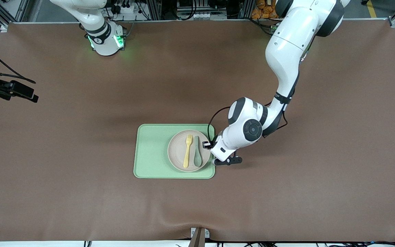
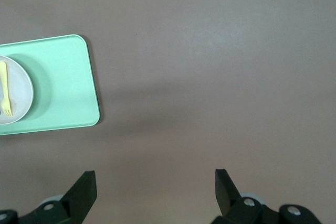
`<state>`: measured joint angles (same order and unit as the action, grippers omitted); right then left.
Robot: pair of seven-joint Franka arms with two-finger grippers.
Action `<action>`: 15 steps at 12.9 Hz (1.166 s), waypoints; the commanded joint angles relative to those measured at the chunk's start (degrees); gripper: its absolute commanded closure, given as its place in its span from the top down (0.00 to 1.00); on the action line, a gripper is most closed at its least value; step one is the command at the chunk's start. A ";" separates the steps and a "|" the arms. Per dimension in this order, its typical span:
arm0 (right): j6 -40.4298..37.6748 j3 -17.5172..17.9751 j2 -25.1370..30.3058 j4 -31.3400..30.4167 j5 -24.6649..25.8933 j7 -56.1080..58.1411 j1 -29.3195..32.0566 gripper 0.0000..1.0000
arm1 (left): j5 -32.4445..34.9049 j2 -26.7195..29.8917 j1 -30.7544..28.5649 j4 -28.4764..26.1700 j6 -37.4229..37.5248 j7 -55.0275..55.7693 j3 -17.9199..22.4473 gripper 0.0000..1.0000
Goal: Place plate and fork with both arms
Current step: 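Slide the white plate onto the green tray with the left gripper, then open the left gripper to release the plate on the tray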
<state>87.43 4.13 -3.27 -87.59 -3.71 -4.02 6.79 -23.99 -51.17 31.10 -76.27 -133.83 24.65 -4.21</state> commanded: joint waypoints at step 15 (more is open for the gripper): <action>-2.09 0.97 -1.21 0.84 -1.38 1.47 1.30 1.00 | 6.21 10.54 0.28 0.87 7.23 1.90 5.09 1.00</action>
<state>86.45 4.30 -4.27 -87.62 -4.09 -2.69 7.88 -21.68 -46.98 32.26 -73.26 -132.42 24.88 -0.39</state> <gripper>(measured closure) 0.000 0.013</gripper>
